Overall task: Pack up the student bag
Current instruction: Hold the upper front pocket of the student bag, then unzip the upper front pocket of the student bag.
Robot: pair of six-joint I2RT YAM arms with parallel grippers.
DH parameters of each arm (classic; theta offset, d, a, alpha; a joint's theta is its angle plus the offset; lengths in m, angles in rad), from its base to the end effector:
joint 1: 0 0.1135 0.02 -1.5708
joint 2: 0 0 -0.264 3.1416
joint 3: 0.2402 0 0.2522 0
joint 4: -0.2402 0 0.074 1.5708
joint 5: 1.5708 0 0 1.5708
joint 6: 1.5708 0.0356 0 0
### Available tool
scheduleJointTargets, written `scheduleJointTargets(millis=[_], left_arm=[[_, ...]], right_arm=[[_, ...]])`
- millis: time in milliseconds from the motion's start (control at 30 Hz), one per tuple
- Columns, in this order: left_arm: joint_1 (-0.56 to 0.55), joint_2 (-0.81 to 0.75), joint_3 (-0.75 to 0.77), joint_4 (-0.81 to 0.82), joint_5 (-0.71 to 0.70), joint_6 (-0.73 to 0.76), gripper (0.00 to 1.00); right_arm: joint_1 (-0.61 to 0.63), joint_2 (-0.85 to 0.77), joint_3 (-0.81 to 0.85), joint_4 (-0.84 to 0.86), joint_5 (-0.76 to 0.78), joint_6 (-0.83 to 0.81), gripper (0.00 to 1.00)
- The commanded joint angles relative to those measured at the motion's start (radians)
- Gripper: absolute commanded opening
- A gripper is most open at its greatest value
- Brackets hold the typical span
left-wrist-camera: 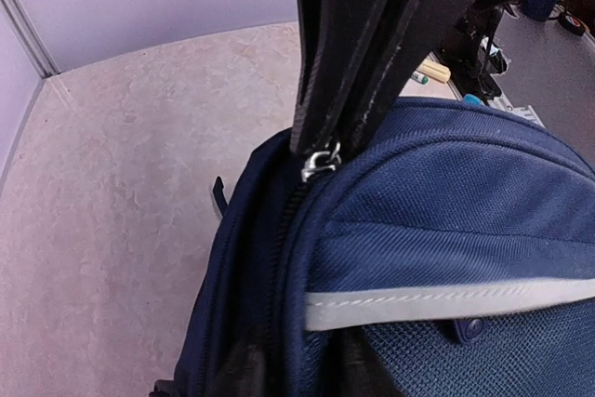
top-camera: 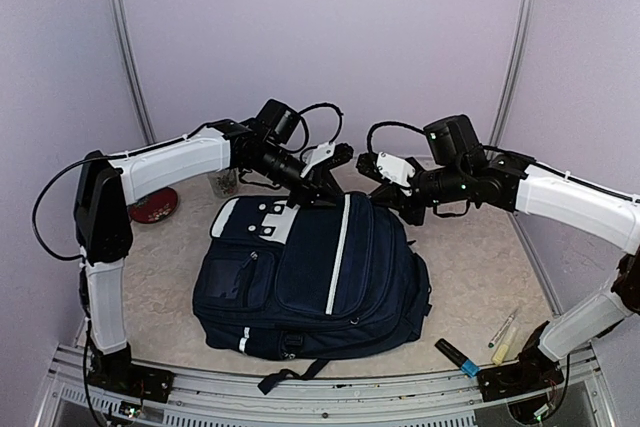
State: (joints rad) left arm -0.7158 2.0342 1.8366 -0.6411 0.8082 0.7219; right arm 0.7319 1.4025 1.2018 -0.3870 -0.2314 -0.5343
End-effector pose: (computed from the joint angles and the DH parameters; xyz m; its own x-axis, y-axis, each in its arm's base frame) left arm 0.3271 -0.3186 0.2871 0.1193 0.5012 -0.8571 0.9848 -0.1694 0.0381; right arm 0.2313 0.2187 0.3235 0.0486 -0.6227 -0.7810 -0.8920 0.3247 -0.3144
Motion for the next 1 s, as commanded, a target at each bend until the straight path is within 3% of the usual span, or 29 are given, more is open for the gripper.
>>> scheduleJointTargets(millis=[0,167,300,500,733,967], left_arm=[[-0.004,-0.025,-0.028,-0.059,0.066,-0.014,0.0],[0.057,-0.128,-0.14,0.171,0.016,-0.16,0.0],[0.117,-0.192,-0.21,0.351,-0.059,-0.287,0.0],[0.17,-0.255,-0.241,0.444,-0.112,-0.365,0.0],[0.176,-0.318,-0.286,0.572,-0.317,-0.505,0.0],[0.164,-0.381,-0.351,0.663,-0.358,-0.614,0.0]], right_arm=[[0.018,-0.018,0.066,0.079,-0.001,0.02,0.0],[0.047,-0.078,-0.002,-0.006,0.097,0.109,0.0],[0.198,-0.13,-0.092,-0.06,0.228,0.182,0.0],[0.35,-0.111,-0.166,-0.167,0.273,0.379,0.0],[0.52,0.011,-0.162,-0.069,0.216,0.509,0.0],[0.575,0.127,-0.197,0.302,0.176,0.611,0.0]])
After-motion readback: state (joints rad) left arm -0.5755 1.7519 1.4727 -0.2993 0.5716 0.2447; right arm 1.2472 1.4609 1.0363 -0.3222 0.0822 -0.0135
